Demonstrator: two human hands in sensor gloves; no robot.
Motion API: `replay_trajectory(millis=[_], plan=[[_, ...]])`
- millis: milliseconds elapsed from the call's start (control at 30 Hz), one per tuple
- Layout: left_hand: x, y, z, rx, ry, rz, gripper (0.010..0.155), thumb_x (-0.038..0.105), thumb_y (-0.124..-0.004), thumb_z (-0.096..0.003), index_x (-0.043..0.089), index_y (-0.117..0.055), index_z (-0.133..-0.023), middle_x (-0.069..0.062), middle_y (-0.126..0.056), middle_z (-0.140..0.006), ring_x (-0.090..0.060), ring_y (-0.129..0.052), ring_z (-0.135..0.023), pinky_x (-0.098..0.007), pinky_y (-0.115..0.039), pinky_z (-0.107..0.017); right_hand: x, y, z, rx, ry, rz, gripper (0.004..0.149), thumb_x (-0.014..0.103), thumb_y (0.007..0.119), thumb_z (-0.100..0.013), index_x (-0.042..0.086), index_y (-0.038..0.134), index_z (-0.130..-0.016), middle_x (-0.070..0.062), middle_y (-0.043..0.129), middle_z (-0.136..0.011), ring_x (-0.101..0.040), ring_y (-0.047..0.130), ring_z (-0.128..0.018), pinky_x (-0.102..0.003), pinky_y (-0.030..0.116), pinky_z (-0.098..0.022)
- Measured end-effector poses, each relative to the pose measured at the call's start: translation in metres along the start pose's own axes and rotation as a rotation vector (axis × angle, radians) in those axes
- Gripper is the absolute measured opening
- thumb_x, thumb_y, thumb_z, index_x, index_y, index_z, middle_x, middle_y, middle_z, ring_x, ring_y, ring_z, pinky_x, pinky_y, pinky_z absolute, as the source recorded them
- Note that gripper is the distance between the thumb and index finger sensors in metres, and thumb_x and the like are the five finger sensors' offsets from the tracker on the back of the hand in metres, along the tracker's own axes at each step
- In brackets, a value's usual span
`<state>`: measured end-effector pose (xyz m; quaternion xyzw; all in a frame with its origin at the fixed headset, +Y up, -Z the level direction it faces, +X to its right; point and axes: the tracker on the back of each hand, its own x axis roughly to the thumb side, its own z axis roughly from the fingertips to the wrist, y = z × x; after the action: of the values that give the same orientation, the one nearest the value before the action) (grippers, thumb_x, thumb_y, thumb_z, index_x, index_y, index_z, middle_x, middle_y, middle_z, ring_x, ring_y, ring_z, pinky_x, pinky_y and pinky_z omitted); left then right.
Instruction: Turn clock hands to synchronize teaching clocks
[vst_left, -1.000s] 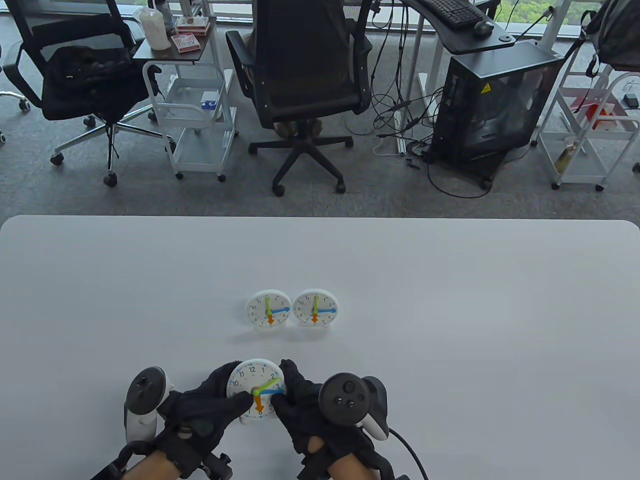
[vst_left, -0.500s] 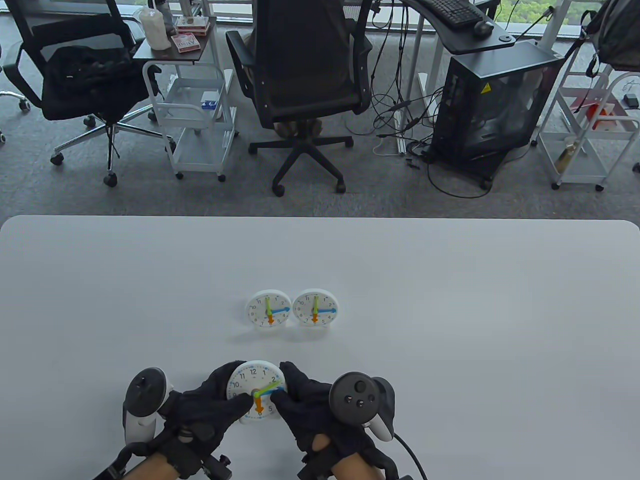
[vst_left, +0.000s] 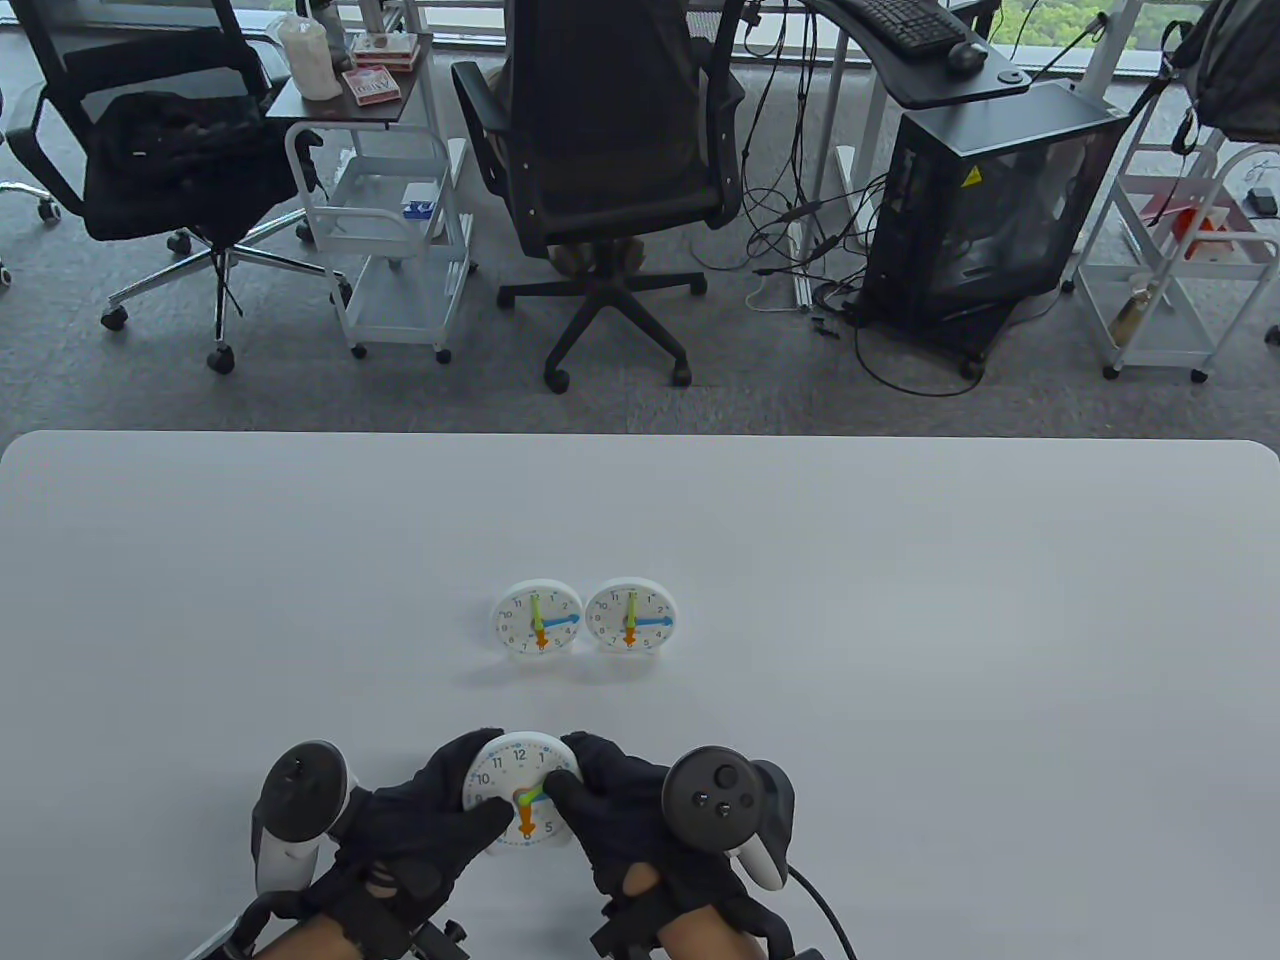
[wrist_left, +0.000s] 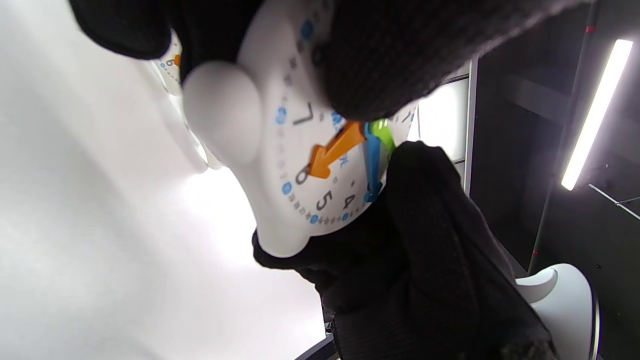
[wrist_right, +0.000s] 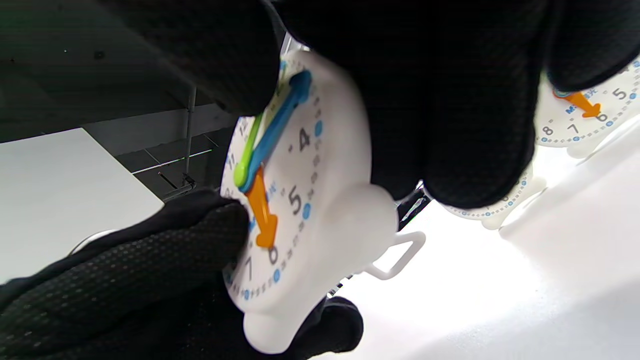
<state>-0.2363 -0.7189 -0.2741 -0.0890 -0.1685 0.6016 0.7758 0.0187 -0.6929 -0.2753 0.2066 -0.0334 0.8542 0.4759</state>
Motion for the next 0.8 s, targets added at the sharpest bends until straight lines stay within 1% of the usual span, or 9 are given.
replay_trajectory(millis=[400, 800], plan=[[0.001, -0.0052, 0.0001, -0.025, -0.009, -0.053, 0.065, 0.031, -0.09, -0.0474, 0.016, -0.059, -0.103, -0.01, -0.092, -0.091, -0.032, -0.101, -0.055, -0.066, -0.069, -0.057, -0.0007, -0.0009, 0.0007, -0.008, 0.038, 0.017, 0.063, 0.047, 0.077, -0.051, -0.007, 0.084, -0.082, -0.015, 0.101, -0.058, -0.038, 0.106, -0.042, -0.067, 0.073, -0.044], [0.0044, -0.0096, 0.0002, -0.055, -0.034, -0.125, 0.066, 0.031, -0.09, -0.0474, 0.015, -0.058, -0.104, -0.011, -0.093, -0.091, -0.032, -0.101, -0.054, -0.066, -0.069, -0.057, -0.0004, -0.0009, 0.0009, -0.014, 0.033, 0.052, 0.065, 0.052, 0.079, -0.05, -0.005, 0.087, -0.08, -0.014, 0.102, -0.057, -0.038, 0.106, -0.041, -0.067, 0.073, -0.043]])
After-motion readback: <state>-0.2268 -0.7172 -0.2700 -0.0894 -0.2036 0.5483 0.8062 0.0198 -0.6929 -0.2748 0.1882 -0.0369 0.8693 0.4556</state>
